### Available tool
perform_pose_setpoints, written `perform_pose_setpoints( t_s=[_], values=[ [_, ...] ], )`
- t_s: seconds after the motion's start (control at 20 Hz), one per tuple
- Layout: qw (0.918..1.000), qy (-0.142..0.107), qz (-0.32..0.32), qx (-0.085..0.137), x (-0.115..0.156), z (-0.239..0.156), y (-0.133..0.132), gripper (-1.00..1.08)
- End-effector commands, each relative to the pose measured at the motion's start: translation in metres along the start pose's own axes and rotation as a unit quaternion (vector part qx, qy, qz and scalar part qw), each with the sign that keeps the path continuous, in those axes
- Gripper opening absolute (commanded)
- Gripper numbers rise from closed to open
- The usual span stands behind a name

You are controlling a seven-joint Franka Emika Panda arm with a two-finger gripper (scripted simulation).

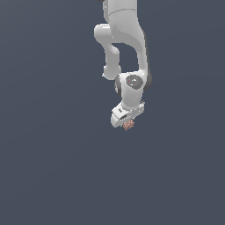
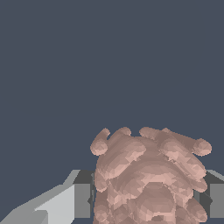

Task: Pick up the object and move it to a goal position.

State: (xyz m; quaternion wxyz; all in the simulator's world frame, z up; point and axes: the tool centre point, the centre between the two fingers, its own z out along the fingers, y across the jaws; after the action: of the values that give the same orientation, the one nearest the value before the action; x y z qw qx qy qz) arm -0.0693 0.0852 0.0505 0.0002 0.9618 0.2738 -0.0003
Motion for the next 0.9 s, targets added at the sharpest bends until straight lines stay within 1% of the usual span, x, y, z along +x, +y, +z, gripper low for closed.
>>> perform_pose_setpoints(
  t_s=[0.0,0.2,0.4,0.85],
  values=[
    [1.0000,0.000,0.000,0.000,-0.006,-0.008,0.007,-1.00],
    [1.0000,0.000,0.000,0.000,-0.021,-0.027,0.024,-1.00],
    [1.0000,0.000,0.000,0.000,-0.041,-0.052,0.046,-1.00],
    [1.0000,0.001,0.000,0.001,-0.099,-0.125,0.110,-1.00]
  ],
)
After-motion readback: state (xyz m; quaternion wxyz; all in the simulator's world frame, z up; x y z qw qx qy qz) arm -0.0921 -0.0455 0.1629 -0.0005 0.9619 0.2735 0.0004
